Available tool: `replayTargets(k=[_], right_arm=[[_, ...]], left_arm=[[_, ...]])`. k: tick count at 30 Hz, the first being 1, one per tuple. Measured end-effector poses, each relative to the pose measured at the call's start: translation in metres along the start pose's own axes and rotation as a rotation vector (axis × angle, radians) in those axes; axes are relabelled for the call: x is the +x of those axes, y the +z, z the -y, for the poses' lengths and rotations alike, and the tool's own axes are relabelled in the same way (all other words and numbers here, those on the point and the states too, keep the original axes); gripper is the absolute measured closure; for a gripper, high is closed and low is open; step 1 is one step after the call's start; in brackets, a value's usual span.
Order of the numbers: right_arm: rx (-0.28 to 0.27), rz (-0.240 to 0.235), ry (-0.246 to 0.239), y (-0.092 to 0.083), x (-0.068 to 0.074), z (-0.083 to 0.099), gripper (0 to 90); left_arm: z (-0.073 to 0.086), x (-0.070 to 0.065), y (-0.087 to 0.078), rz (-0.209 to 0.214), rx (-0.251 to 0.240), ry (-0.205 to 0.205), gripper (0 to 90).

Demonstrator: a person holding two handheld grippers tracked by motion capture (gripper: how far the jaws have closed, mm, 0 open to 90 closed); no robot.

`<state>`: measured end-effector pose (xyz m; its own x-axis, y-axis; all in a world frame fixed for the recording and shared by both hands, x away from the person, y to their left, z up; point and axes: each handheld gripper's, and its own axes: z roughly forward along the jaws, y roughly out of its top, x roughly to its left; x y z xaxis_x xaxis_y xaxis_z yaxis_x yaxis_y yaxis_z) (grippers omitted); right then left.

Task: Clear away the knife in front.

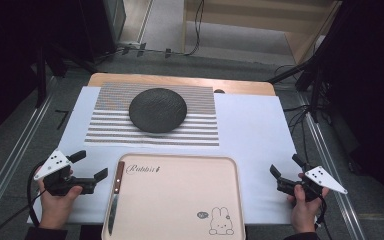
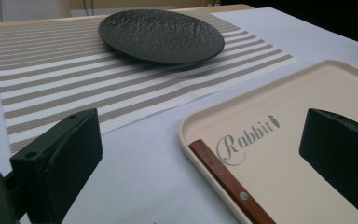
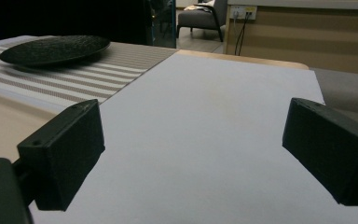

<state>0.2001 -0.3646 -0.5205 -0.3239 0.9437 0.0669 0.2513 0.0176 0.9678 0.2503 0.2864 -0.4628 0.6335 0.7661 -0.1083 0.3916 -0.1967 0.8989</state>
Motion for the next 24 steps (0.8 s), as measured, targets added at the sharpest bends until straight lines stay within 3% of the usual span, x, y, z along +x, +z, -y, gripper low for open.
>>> replayTargets(k=[15, 24], right_arm=[[-0.003, 0.001, 0.001, 0.000, -0.001, 0.000, 4.1], [-0.001, 0.003, -0.002, 0.000, -0.001, 0.000, 4.1]], left_arm=[[0.006, 0.032, -0.014, -0.068, -0.014, -0.046, 0.0], [0.008, 0.044, -0.008, -0.089, -0.008, -0.052, 0.0]])
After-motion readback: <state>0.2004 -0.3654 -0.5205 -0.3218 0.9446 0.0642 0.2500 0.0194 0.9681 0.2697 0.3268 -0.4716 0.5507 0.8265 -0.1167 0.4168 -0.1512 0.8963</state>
